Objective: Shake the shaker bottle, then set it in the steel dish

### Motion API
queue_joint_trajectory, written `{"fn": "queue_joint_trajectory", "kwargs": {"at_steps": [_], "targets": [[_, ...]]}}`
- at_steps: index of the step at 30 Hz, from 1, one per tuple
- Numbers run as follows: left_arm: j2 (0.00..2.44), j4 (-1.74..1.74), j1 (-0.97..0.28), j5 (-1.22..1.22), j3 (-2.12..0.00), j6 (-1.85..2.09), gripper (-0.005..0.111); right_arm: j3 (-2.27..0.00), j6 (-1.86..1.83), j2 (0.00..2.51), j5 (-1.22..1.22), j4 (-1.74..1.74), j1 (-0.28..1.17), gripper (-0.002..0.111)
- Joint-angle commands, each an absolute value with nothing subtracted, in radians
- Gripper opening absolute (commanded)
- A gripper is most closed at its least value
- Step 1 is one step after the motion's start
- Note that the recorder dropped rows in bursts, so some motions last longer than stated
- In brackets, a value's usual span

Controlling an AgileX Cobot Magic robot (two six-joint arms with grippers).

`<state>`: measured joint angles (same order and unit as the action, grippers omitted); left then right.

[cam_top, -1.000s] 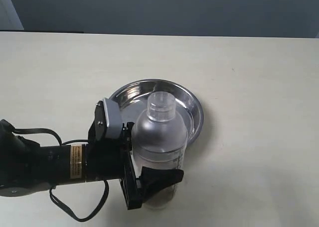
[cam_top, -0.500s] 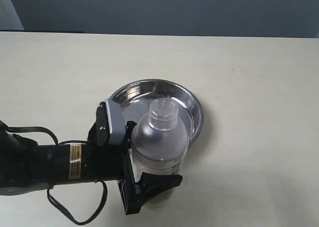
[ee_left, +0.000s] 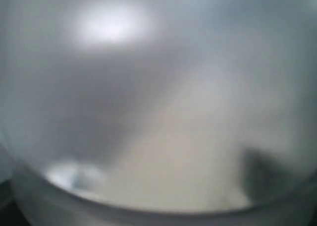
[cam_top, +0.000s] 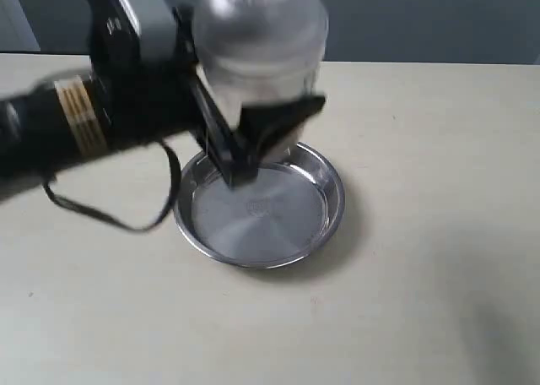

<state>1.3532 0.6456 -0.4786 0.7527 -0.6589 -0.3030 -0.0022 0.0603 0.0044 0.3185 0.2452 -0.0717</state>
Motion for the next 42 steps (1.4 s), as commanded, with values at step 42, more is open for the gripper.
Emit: {"fn": "queue_joint_trajectory", "kwargs": {"at_steps": [42], "targets": [[1.47,0.42,-0.559,0.444,-0.946,-0.31,0.0,0.0,0.057,0.0,0.308,0.245,-0.069,-0.001]]}}
